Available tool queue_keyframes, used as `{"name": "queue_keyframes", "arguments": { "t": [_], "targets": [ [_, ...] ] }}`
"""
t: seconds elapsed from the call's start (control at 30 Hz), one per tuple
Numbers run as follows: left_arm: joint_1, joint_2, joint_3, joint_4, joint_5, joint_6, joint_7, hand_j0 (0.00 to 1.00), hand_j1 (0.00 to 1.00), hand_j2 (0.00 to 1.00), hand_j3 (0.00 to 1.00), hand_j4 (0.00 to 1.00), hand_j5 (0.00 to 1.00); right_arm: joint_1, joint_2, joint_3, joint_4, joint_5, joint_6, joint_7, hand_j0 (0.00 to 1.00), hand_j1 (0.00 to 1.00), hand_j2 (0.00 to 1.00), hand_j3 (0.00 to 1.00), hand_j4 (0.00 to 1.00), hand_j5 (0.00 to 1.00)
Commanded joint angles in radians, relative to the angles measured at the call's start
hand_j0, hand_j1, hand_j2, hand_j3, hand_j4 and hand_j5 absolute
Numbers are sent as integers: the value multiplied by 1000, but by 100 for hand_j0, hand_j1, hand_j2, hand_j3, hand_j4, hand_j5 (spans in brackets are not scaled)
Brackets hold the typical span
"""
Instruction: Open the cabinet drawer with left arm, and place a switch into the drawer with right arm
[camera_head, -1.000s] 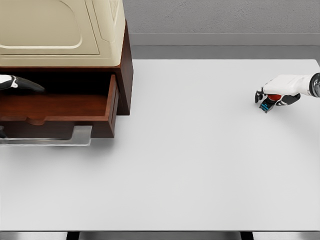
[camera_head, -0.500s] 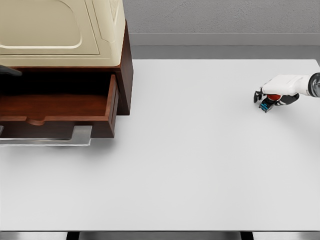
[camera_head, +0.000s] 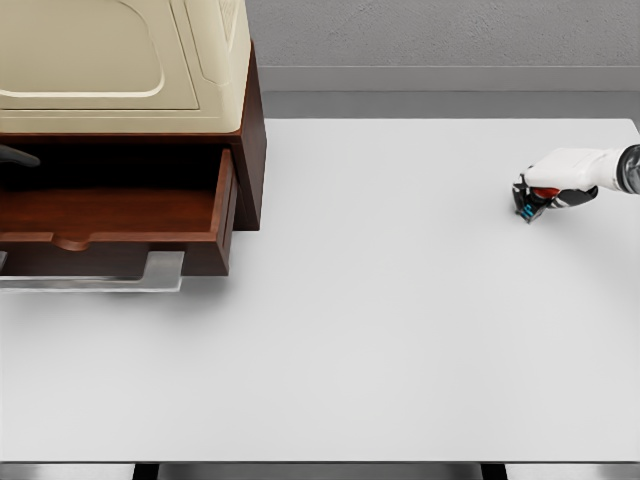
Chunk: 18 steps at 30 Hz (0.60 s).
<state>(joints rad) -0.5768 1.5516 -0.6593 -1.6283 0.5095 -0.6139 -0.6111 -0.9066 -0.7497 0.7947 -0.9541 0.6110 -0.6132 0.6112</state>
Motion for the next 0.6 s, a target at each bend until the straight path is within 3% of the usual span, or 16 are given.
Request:
{"name": "queue_keyframes", "arguments": {
  "t": [0.0,0.33,0.5,0.57],
  "targets": [
    [0,-1,0,2,-25,3,0,100,100,100,100,100,100,0,-2,-5,0,-4,2,0,42,42,42,42,42,42],
    [0,-15,0,7,-26,3,0,100,100,100,100,100,100,-18,0,-38,-29,-10,2,0,42,42,42,42,42,42],
    [0,-16,1,7,-26,3,0,100,100,100,100,100,100,-41,3,-38,-104,-13,2,0,42,42,42,42,42,42],
    [0,-16,0,7,-26,3,0,100,100,100,100,100,100,-51,3,-38,-176,-14,2,0,42,42,42,42,42,42]
  ]
}}
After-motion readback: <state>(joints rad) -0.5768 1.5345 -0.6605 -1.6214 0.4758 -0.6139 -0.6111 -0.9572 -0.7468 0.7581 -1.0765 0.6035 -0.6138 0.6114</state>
